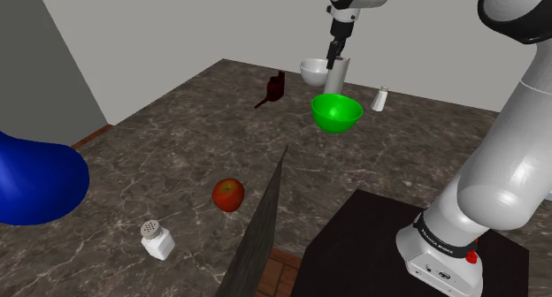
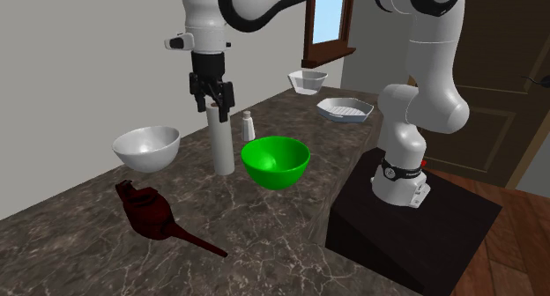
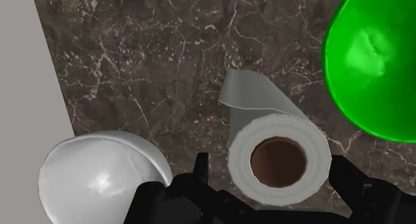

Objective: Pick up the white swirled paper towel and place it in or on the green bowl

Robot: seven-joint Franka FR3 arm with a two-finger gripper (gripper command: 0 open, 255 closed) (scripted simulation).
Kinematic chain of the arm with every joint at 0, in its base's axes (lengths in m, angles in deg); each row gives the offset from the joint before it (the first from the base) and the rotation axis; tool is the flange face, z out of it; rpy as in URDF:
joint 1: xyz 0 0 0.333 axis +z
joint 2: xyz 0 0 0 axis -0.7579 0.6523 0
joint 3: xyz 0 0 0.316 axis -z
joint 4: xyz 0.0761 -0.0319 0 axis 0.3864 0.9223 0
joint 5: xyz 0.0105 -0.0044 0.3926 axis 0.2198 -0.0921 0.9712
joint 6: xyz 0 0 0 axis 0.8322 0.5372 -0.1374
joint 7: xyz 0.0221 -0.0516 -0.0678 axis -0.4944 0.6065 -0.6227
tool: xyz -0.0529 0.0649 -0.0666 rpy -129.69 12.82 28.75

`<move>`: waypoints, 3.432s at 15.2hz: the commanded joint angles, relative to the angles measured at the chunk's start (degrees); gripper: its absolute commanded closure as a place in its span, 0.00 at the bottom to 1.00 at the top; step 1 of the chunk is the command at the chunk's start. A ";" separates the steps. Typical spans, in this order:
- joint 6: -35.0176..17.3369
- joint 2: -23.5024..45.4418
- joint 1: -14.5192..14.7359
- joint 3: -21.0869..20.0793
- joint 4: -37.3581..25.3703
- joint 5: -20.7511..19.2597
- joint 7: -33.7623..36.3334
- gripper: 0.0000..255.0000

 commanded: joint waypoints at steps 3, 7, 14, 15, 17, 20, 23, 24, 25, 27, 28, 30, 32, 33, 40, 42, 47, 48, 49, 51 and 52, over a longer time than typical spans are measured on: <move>-0.18 0.01 -0.01 0.01 0.14 0.01 -0.02 0.00; -0.16 0.01 -0.01 0.01 0.14 0.01 -0.02 1.00; -0.12 0.05 -0.02 0.01 0.06 0.03 -0.05 1.00; -0.14 0.08 -0.03 0.02 0.04 0.04 -0.06 1.00; 0.57 -0.09 -0.02 0.01 -0.51 -0.03 0.00 1.00; 2.83 -0.27 -0.03 0.04 -2.61 -0.12 0.03 1.00; 5.13 -0.33 -0.06 0.07 -4.84 -0.15 0.03 1.00; 5.90 -0.32 -0.08 0.08 -5.62 -0.15 0.02 1.00; 6.67 -0.30 -0.10 0.09 -6.42 -0.14 0.01 1.00; 8.24 -0.22 -0.14 0.12 -8.06 -0.11 -0.02 1.00; 9.03 -0.15 -0.17 0.13 -8.92 -0.09 -0.05 1.00; 10.63 0.03 -0.23 0.16 -10.68 -0.02 -0.10 1.00; 12.25 0.27 -0.31 0.20 -12.53 0.07 -0.17 1.00; 13.07 0.42 -0.36 0.22 -13.49 0.13 -0.21 1.00; 19.05 1.98 -0.85 0.41 -20.92 0.75 -0.62 1.00; 20.85 2.62 -1.06 0.48 -23.32 1.02 -0.77 1.00; 25.65 4.68 -1.78 0.69 -30.04 1.88 -1.22 1.00; 26.67 5.19 -1.97 0.74 -31.54 2.10 -1.32 1.00; 27.13 5.43 -2.07 0.76 -32.24 2.20 -1.37 1.00; 27.43 1.25 -0.22 0.18 -28.62 0.42 0.50 1.00; 27.72 -0.73 0.62 -0.19 -27.06 -0.42 1.47 1.00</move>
